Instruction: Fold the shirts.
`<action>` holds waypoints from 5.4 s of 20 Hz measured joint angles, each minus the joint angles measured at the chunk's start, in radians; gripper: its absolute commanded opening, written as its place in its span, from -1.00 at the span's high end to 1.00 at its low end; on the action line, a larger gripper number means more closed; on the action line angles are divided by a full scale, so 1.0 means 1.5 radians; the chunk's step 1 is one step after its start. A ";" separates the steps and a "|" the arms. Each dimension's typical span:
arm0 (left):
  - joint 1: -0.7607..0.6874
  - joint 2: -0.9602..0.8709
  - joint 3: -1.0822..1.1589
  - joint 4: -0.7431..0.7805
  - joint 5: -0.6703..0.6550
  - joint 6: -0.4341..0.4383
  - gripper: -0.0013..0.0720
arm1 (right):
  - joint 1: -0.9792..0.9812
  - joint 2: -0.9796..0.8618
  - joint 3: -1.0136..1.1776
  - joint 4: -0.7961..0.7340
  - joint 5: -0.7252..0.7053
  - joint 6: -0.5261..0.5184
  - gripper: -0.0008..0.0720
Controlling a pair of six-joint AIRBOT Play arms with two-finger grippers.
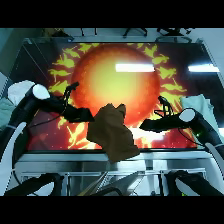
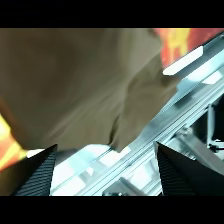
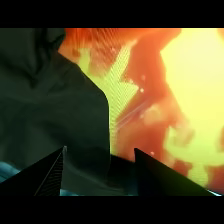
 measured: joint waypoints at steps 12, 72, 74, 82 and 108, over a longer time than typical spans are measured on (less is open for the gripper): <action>-0.056 0.177 -0.403 -0.085 0.352 0.011 -0.88 | 0.041 -0.260 0.002 0.283 -0.039 -0.417 0.36; -0.208 -0.007 -0.153 -0.520 0.435 0.329 0.92 | 0.000 -0.084 0.351 0.266 0.088 -0.402 0.94; -0.168 0.065 -0.081 -0.510 0.397 0.325 0.92 | 0.000 -0.073 0.398 0.307 0.077 -0.420 0.94; 0.000 0.266 0.423 -0.133 0.205 0.095 0.92 | 0.000 -0.005 0.684 0.278 -0.016 -0.444 0.94; 0.167 -0.249 0.278 -0.003 0.021 0.103 -0.93 | -0.030 -0.496 0.543 0.150 -0.048 -0.323 -0.41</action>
